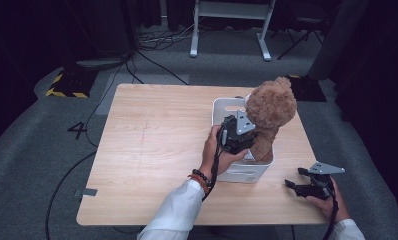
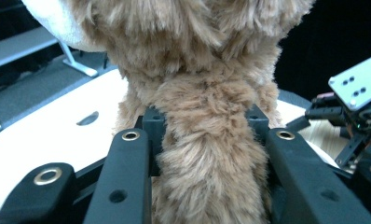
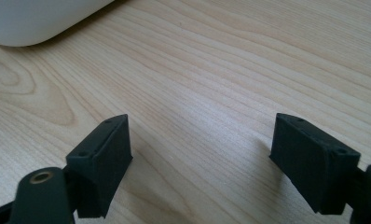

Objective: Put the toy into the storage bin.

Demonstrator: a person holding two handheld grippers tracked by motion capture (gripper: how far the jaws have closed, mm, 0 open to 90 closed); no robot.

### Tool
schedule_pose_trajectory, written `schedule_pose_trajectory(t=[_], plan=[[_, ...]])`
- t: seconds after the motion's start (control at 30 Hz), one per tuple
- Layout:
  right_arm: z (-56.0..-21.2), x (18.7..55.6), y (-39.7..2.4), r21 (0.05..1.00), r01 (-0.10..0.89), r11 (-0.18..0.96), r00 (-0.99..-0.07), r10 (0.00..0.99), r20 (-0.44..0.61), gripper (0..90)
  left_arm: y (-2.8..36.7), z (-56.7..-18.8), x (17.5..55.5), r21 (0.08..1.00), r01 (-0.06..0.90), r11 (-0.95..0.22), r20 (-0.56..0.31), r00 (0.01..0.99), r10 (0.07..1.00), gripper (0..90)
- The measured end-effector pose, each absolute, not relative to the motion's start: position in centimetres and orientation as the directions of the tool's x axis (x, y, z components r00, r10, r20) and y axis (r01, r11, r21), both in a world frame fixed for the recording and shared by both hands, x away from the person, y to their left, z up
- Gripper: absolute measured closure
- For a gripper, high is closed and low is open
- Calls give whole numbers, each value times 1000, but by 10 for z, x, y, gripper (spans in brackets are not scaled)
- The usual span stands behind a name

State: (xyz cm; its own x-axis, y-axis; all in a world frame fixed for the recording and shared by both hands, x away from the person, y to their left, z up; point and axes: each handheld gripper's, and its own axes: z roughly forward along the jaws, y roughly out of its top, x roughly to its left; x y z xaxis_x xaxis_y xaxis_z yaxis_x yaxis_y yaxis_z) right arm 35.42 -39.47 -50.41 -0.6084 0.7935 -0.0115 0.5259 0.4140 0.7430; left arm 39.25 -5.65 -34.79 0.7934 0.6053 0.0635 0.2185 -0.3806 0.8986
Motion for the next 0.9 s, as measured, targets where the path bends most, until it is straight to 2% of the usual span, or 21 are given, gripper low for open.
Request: schedule_pose_trajectory(t=[0.9], plan=[[-504,354,-395,743,526,414,-608,794,-12,198,-63,-357,396,752,246,-612,133,852,506,628]])
